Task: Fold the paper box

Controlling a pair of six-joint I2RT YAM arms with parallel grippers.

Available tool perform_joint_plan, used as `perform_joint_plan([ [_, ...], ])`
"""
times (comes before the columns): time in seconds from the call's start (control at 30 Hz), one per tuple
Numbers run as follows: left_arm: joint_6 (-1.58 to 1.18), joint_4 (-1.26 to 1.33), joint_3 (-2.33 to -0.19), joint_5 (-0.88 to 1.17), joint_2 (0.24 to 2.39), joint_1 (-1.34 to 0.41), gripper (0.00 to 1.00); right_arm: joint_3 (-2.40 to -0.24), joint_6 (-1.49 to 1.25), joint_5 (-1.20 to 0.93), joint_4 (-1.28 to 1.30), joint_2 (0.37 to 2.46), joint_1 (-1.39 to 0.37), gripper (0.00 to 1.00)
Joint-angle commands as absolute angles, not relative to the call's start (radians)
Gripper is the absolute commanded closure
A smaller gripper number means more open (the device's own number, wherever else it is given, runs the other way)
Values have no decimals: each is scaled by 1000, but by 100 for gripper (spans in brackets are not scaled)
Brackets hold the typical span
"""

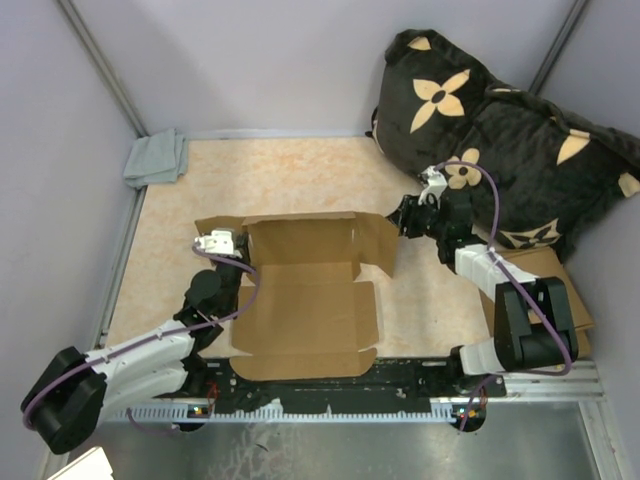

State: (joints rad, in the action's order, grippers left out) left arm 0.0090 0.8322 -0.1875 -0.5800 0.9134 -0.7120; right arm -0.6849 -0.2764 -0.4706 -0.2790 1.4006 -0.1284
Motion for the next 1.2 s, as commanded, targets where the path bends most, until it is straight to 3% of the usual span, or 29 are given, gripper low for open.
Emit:
perform_joint_plan([
  [0.0,1,825,-226,-599,940,-719,100,-669,-267,-591,-342,1332,-127,51],
  [0.33,-22,723,-304,-625,992,-719,100,-679,-287,-555,-228,1318,-128,49],
  [0.63,-32,671,-347,-638,1026,-719,100,-582,-321,-649,-342,1276,-128,47],
  [1.17,-12,804,-218,-591,944,-721,100,-581,-279,-746,-381,1262,-216,41],
])
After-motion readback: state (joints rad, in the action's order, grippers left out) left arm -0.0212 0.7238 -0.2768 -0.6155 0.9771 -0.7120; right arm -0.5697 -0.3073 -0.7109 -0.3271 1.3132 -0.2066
